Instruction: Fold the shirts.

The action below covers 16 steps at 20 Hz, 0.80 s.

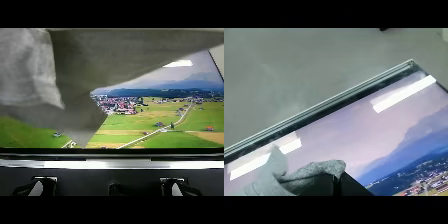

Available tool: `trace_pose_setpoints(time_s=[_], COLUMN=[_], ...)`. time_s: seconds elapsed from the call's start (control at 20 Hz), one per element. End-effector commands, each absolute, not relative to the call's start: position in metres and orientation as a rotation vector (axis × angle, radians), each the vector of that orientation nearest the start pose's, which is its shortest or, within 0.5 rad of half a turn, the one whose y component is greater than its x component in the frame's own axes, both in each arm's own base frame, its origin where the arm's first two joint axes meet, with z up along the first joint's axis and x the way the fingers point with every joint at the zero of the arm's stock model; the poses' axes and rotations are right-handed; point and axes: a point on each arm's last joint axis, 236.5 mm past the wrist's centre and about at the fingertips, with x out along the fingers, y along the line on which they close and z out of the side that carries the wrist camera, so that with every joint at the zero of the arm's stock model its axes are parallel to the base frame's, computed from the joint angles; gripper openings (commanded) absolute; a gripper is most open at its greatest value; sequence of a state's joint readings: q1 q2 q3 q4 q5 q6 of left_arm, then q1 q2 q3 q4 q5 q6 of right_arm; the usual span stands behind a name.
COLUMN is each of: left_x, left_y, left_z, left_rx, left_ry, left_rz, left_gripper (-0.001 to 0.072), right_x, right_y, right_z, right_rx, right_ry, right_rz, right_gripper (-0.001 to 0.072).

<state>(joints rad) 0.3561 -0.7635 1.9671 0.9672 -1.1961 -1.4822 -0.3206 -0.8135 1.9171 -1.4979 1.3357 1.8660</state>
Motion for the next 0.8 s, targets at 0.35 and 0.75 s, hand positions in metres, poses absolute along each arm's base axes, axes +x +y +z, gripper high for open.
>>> trace_pose_setpoints(time_s=[0.35,0.75], left_x=[0.237,0.420], left_y=[-0.050,-0.018], left_z=[0.514,0.194], left_rx=[-0.148,-0.415], left_ry=[0.024,0.689], left_rz=[-0.223,-0.223], left_gripper=[0.0031,0.0031], right_x=[0.234,0.419], right_y=[-0.081,-0.097], right_z=[0.436,0.151], right_rx=[0.323,0.565], right_ry=[0.306,1.077], right_rz=[-0.377,-0.317], right_gripper=[0.0041,0.0041])
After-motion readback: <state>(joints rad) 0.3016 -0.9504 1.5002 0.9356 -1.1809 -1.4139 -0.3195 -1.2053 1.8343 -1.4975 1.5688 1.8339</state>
